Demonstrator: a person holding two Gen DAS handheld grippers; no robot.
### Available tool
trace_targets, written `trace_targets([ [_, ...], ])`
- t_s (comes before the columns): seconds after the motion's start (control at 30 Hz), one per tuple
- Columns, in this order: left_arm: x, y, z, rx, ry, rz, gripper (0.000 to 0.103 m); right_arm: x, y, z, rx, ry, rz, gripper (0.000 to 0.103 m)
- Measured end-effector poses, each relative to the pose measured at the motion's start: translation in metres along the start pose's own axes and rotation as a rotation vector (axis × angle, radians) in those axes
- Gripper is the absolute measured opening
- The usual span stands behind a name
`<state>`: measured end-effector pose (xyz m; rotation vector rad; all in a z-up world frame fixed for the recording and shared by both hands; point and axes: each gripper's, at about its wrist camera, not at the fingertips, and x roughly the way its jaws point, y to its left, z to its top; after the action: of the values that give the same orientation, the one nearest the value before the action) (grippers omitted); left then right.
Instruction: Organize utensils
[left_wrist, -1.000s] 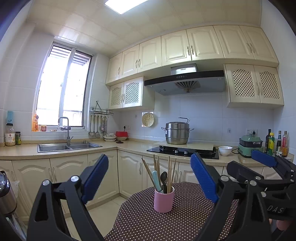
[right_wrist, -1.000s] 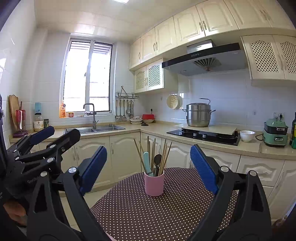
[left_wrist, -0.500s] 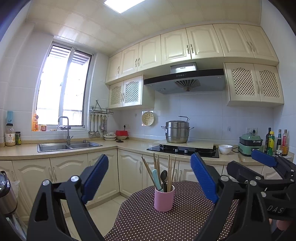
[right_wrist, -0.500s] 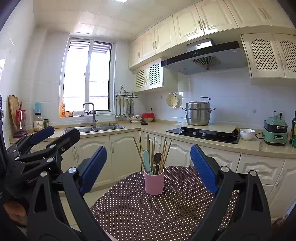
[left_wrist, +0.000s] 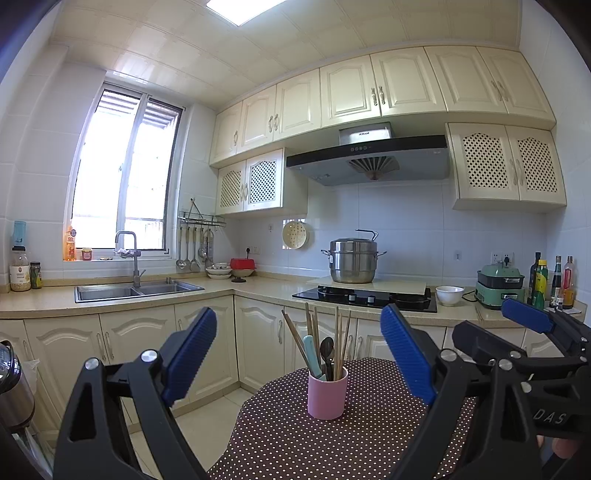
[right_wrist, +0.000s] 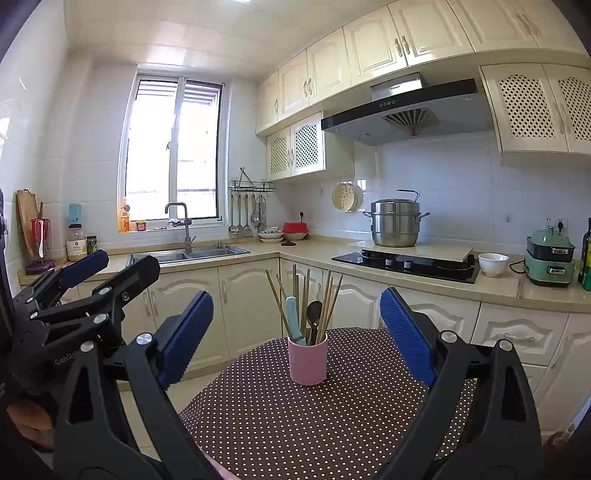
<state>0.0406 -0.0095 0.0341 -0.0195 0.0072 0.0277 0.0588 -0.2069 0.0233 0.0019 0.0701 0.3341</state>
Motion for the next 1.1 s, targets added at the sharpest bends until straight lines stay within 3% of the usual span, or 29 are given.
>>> trace_targets([
  [1.1,0.0002,0.0052,-0.0051,0.011,0.006,-0.005,0.089,-0.0007,-0.0007,-0.0033,0.006,0.007,0.0,0.09],
])
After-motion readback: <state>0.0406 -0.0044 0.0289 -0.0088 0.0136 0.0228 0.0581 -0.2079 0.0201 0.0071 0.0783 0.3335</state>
